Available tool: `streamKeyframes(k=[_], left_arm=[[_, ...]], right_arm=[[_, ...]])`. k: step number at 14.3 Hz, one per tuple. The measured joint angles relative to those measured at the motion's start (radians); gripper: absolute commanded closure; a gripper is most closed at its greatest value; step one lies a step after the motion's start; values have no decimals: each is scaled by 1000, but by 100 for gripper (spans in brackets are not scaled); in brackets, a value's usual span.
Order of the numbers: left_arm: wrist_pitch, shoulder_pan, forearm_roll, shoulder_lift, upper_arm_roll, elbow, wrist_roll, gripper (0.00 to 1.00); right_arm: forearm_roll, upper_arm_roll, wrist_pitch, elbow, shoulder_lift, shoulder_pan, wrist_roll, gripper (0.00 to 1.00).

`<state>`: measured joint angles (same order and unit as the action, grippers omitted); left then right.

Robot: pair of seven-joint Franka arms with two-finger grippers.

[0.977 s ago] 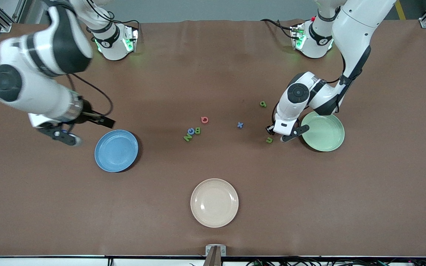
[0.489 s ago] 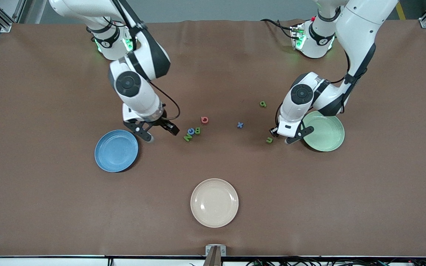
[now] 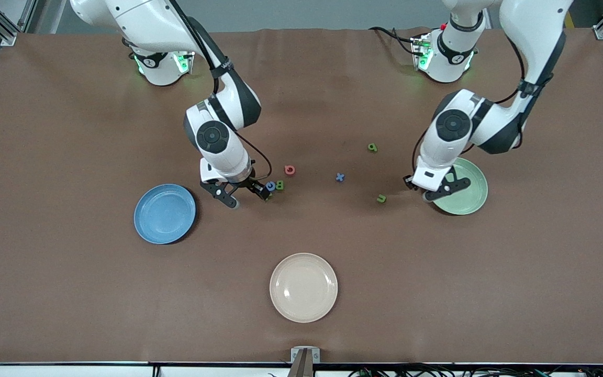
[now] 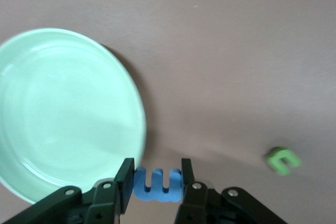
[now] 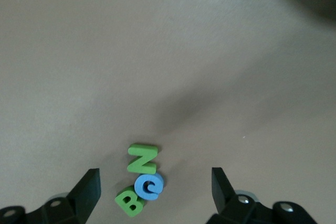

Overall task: Sort uppercase to blue plate, lowercase to green plate
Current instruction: 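Place the m on the green plate while the right gripper grasps the Z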

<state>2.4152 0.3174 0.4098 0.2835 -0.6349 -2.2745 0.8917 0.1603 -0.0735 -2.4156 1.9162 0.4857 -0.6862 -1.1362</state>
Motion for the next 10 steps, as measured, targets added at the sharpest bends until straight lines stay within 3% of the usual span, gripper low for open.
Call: streamKeyframes(k=[3, 8, 10], left_arm=[[-27, 233, 0, 0, -133, -24, -186, 85], [-25, 314, 9, 5, -144, -67, -324, 85], [-25, 340, 63, 16, -144, -84, -327, 85]], right_arm=[[-2, -2, 0, -42, 47, -22, -33, 10], [-88, -9, -3, -95, 141, -56, -115, 10], [-99, -10, -15, -100, 155, -62, -124, 12]])
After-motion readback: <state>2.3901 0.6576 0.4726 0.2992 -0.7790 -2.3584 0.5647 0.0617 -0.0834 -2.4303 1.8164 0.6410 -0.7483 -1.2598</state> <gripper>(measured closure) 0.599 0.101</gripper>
